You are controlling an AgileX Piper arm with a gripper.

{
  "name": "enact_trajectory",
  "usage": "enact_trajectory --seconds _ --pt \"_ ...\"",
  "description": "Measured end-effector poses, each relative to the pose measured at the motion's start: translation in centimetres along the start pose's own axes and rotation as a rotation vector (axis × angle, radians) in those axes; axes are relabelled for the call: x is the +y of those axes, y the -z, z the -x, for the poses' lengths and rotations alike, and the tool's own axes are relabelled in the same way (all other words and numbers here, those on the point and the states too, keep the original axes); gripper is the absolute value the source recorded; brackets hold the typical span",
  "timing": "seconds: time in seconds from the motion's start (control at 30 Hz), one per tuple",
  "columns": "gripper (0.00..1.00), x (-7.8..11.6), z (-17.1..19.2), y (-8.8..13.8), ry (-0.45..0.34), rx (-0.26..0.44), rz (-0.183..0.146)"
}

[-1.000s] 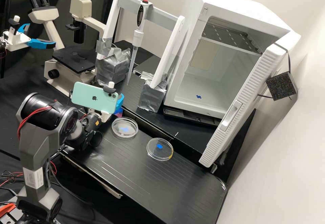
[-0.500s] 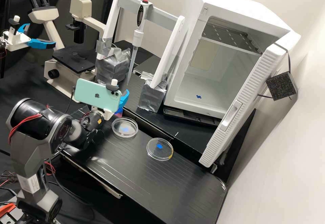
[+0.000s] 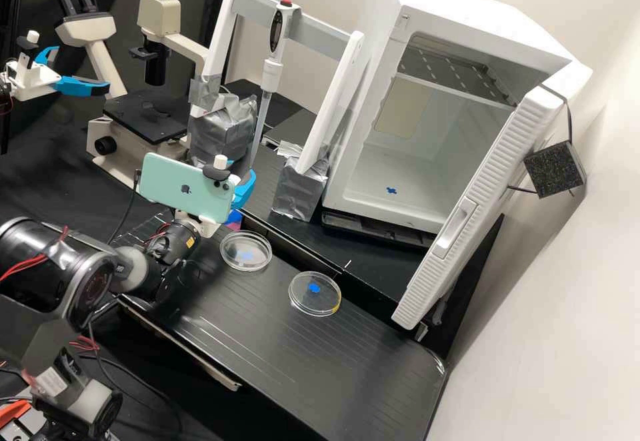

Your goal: Open the bottle

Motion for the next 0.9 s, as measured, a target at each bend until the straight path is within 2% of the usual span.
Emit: enact_trajectory --seconds 0.37,0.6,0.73,0.9 --pt "0.0 -1.6 3.5 -0.2 0.033 0.035 -0.005" --pt "0.0 -2.9 4.5 0.0 0.074 0.05 -0.023" --pt "0.0 -3.7 4.4 0.2 0.092 0.071 -0.015" --pt "0.0 -4.4 4.1 -0.4 0.119 0.042 -0.006"
